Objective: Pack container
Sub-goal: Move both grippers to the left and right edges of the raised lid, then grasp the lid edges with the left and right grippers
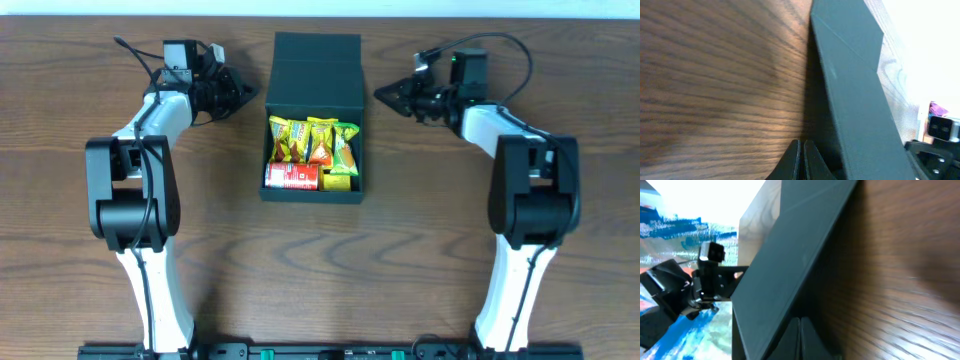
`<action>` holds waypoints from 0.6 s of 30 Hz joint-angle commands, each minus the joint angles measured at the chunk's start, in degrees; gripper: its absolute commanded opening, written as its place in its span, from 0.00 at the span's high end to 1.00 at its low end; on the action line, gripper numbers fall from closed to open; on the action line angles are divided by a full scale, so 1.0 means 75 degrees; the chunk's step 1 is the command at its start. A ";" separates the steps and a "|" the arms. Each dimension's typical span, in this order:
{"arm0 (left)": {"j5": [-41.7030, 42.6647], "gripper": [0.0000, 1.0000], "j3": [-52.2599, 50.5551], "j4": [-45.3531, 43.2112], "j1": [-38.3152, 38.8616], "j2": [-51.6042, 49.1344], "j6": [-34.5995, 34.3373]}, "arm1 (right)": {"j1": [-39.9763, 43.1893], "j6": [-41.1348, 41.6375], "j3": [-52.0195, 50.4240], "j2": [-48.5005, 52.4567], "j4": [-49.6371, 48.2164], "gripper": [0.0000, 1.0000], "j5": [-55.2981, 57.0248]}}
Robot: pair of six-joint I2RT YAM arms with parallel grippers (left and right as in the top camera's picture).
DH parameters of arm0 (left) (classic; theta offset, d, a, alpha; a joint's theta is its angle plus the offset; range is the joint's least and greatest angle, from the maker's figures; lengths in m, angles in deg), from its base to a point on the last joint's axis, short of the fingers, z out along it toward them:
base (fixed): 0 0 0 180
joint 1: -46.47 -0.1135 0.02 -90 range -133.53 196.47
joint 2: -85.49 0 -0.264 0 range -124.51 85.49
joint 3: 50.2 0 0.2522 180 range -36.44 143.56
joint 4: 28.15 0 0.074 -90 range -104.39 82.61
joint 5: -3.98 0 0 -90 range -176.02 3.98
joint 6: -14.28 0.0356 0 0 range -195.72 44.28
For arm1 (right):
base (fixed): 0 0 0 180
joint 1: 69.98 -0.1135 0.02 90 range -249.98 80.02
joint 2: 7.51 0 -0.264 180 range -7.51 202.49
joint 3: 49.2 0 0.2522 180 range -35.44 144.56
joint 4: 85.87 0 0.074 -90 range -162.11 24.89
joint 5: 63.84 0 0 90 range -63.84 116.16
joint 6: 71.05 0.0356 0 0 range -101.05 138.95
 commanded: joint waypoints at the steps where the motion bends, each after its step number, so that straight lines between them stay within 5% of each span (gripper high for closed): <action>1: 0.0434 0.93 0.0166 -0.0265 0.0055 -0.0192 -0.0108 | -0.0204 0.0163 0.0128 0.0230 -0.0020 0.98 -0.0140; 11: 0.0632 0.94 0.0163 -0.0874 0.0064 -0.0192 -0.0111 | -0.0242 0.0163 0.0128 0.0262 -0.0015 0.98 0.0268; 13: 0.0632 0.78 0.0163 -0.0854 0.0064 -0.0192 -0.0108 | -0.0242 0.0163 0.0128 0.0277 -0.0012 0.98 0.0370; 14: 0.0632 0.60 0.0163 -0.0860 0.0064 -0.0192 -0.0111 | -0.0242 0.0163 0.0128 0.0283 -0.0015 0.98 0.0417; 15: 0.0627 0.58 0.0163 -0.0860 0.0058 -0.0192 -0.0114 | -0.0242 0.0163 0.0128 0.0294 -0.0015 0.98 0.0452; 17: 0.0627 0.65 0.0163 -0.0857 0.0052 -0.0192 -0.0114 | -0.0242 0.0163 0.0128 0.0309 -0.0012 0.98 0.0510; 18: 0.0624 0.81 0.0163 -0.0857 0.0052 -0.0192 -0.0117 | -0.0242 0.0163 0.0128 0.0318 -0.0012 0.99 0.0568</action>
